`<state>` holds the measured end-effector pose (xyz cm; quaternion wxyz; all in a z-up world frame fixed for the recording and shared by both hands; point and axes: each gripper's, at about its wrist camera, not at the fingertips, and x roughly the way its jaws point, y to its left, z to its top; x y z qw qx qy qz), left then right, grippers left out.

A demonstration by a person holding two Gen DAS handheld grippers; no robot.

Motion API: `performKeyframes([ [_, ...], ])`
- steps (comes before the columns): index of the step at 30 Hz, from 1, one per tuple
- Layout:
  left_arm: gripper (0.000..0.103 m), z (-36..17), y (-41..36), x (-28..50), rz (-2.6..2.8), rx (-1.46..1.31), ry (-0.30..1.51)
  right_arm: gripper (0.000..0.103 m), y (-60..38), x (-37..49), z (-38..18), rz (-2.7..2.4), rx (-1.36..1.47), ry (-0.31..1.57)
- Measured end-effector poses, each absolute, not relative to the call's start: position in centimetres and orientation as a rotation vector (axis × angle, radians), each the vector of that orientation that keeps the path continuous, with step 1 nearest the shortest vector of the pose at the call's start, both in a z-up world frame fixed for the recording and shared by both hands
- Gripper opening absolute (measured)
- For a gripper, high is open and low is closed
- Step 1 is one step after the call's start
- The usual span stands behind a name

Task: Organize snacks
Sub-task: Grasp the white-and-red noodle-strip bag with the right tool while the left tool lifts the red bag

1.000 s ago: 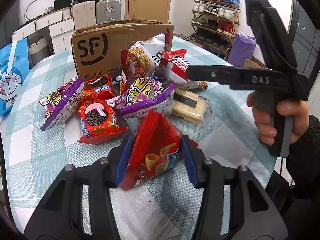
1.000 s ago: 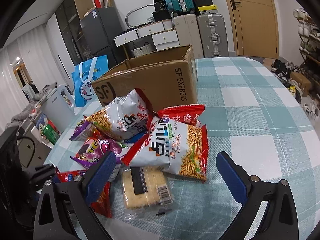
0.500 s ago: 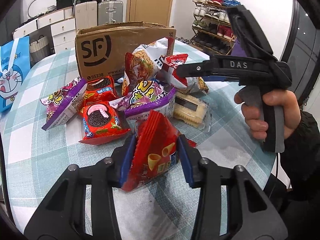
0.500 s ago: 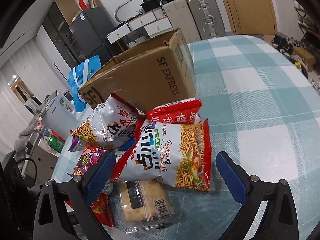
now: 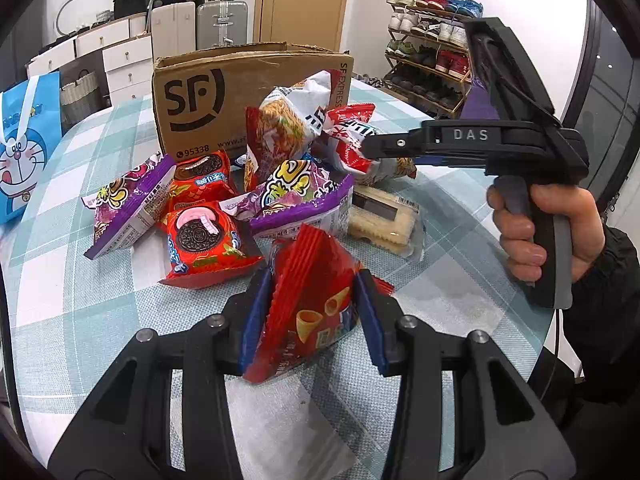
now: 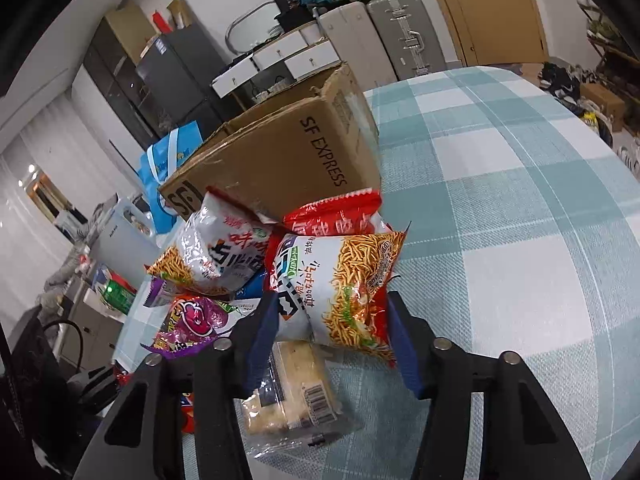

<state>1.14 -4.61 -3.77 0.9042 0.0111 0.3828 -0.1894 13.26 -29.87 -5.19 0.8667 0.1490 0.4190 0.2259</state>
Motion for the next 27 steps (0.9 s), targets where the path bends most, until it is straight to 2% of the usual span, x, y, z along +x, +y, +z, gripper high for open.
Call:
performKeyframes([
  [5, 0.040, -3.8, -4.5, 1.1, -0.392, 0.019, 0.789, 0.040, -31.1, 12.1, -5.0, 0.485, 0.356, 0.858],
  [6, 0.039, -3.7, -4.5, 1.2, -0.393, 0.018, 0.787, 0.027, -31.2, 11.9, -5.0, 0.486, 0.356, 0.855],
  [7, 0.038, -3.8, -4.4, 1.1, -0.395, 0.017, 0.786, 0.021, -31.4, 11.9, -5.0, 0.480, 0.354, 0.859],
  [10, 0.037, -3.8, -4.3, 1.1, -0.400, 0.017, 0.785, 0.022, -31.7, 11.5, -5.2, 0.475, 0.344, 0.881],
  [12, 0.037, -3.8, -4.3, 1.2, -0.397, 0.014, 0.789, 0.027, -31.9, 11.6, -5.3, 0.478, 0.358, 0.892],
  [14, 0.038, -3.8, -4.3, 1.3, -0.396, 0.016, 0.791, 0.046, -32.1, 11.8, -5.5, 0.465, 0.369, 0.902],
  [17, 0.043, -4.1, -4.4, 1.6, -0.392, 0.025, 0.805, 0.056, -32.4, 12.3, -5.7, 0.470, 0.402, 0.919],
  [19, 0.054, -4.2, -4.6, 1.8, -0.399, 0.028, 0.815, 0.065, -32.3, 13.0, -5.9, 0.476, 0.430, 0.931],
  [22, 0.064, -4.2, -4.9, 2.1, -0.408, 0.023, 0.823, 0.070, -32.0, 13.9, -6.2, 0.495, 0.463, 0.942],
  [27, 0.064, -4.8, -5.7, 3.1, -0.405, 0.037, 0.868, 0.071, -30.5, 15.3, -6.4, 0.525, 0.476, 0.967],
])
